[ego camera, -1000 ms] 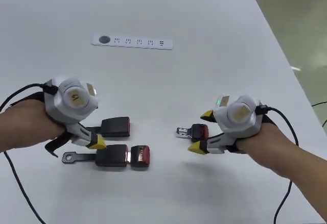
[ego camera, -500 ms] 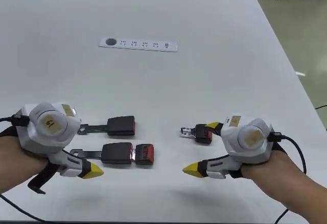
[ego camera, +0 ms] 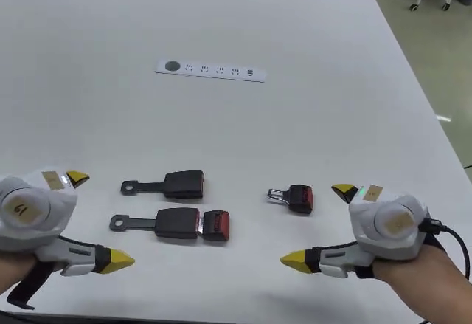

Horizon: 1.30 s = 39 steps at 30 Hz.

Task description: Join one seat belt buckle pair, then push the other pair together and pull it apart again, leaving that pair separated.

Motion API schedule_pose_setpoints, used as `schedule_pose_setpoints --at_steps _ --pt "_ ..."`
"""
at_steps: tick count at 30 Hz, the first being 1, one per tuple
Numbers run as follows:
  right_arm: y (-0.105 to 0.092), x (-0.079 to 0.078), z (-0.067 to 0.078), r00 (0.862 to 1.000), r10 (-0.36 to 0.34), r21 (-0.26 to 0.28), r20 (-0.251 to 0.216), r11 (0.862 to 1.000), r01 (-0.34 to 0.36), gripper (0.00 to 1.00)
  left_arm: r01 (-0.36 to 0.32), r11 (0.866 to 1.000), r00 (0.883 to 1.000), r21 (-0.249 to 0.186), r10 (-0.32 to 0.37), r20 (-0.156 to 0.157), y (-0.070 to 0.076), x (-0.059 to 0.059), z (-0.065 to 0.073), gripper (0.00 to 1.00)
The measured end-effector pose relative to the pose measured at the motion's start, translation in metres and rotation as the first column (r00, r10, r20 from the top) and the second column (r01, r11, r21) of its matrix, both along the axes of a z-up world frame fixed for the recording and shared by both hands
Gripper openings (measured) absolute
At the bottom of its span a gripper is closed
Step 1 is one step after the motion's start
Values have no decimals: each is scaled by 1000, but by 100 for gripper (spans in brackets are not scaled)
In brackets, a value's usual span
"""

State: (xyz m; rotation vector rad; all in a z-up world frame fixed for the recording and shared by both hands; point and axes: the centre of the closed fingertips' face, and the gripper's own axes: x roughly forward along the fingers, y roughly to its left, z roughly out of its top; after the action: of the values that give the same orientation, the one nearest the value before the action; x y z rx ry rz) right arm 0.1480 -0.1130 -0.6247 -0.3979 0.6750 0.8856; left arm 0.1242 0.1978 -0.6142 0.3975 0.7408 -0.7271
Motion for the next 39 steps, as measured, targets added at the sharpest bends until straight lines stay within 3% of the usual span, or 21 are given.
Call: schedule_pose_setpoints --at_steps 6,8,15,21,34,37,39 --pt "1 -9 3 1000 -16 0 -11 1000 16 99 -29 1000 1000 -5 29 -2 6 -5 -1 100" --pt "1 -9 4 1000 -24 6 -13 1000 24 99 -25 1000 1000 -18 25 14 6 -7 1 100" --pt "4 -11 8 999 -51 24 -14 998 51 99 -37 999 999 -10 36 -6 12 -12 -7 100" --pt "12 -16 13 999 -48 16 23 999 48 99 -35 999 999 -14 35 -8 11 -11 -5 100" --pt "6 -20 9 997 -79 37 3 996 79 99 -51 998 999 -22 51 -3 9 -12 -6 100" --pt "5 -21 9 996 -86 43 -1 995 86 99 -24 999 999 -40 26 30 4 -12 -4 100" --pt "5 -22 8 996 -84 41 -1 996 84 99 13 1000 998 -22 -11 56 -4 -14 2 100"
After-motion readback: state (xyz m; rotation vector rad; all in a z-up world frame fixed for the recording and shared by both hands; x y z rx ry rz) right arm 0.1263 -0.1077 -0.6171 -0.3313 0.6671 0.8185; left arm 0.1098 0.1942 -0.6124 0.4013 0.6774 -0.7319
